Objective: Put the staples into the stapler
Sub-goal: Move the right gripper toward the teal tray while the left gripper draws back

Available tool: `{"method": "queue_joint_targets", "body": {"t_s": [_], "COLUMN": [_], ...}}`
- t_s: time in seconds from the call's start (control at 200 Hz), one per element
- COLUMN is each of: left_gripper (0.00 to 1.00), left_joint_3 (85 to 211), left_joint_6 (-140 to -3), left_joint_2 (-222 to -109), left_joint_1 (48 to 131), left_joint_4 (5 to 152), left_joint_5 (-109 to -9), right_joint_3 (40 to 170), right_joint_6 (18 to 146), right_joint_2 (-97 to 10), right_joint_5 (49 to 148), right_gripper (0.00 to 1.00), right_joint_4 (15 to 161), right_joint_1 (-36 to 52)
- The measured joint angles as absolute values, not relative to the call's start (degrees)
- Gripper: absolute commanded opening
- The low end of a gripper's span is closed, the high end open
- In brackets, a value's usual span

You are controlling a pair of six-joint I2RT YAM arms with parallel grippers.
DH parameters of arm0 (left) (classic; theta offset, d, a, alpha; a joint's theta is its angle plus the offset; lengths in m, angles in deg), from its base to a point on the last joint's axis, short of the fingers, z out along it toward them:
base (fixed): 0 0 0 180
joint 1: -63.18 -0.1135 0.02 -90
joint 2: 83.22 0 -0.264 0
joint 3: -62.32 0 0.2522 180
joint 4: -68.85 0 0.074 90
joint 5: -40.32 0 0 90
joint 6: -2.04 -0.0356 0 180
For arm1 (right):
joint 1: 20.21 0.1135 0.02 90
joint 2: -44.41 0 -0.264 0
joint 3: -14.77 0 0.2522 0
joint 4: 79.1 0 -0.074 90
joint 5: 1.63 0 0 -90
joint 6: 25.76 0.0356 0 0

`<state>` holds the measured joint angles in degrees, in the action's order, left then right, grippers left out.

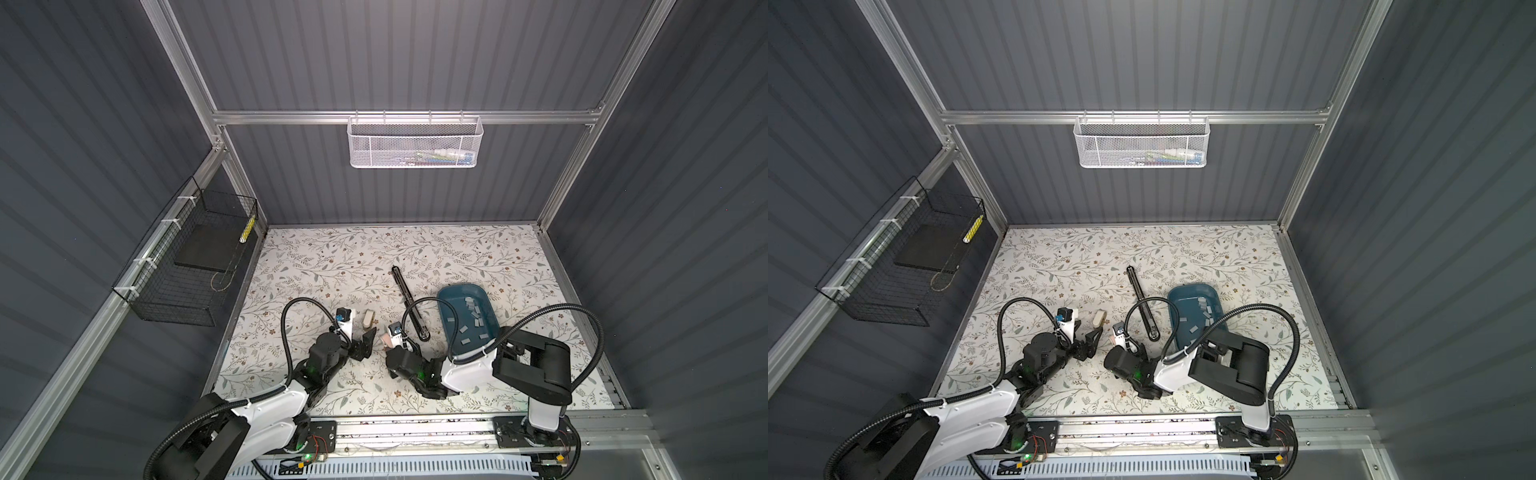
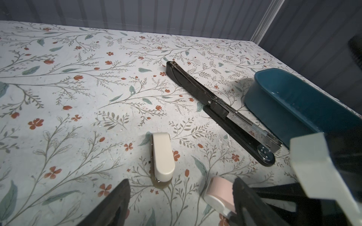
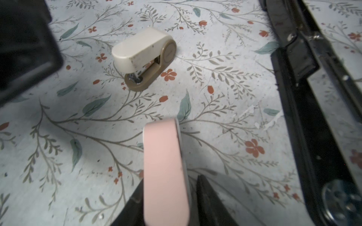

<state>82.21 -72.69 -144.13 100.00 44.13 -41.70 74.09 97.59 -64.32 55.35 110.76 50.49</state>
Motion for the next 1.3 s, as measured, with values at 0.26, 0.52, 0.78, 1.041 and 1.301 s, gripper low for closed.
{"method": "queue_joint_targets", "body": {"t_s": [0.26,0.52,0.78,1.041,1.301], "left_gripper": [0.88,0.93,0.93,0.97,0.99], "left_joint_3": [84.44,84.79,86.19,87.98,89.38], "left_joint_6": [-70.5,-69.26,-68.78,-68.63,-68.6], "left_joint_2": [-141.97,-136.92,-135.34,-135.61,-137.14], "left_joint_1": [100.0,100.0,100.0,100.0,100.0], "left_joint_4": [49.99,53.99,56.77,58.32,59.09], "left_joint_5": [-38.48,-36.06,-35.01,-33.94,-33.17], "right_joint_3": [79.95,84.86,89.02,89.74,84.97], "right_joint_6": [101.48,103.71,104.54,104.45,102.24], "right_joint_2": [-67.77,-71.53,-74.05,-74.13,-68.23], "right_joint_5": [53.65,56.9,58.81,60.49,62.48], "right_gripper": [0.33,0.28,0.33,0.46,0.5], "right_joint_4": [106.89,108.94,108.44,108.29,104.81], "right_joint_1": [47.6,41.92,40.89,40.89,40.98]}}
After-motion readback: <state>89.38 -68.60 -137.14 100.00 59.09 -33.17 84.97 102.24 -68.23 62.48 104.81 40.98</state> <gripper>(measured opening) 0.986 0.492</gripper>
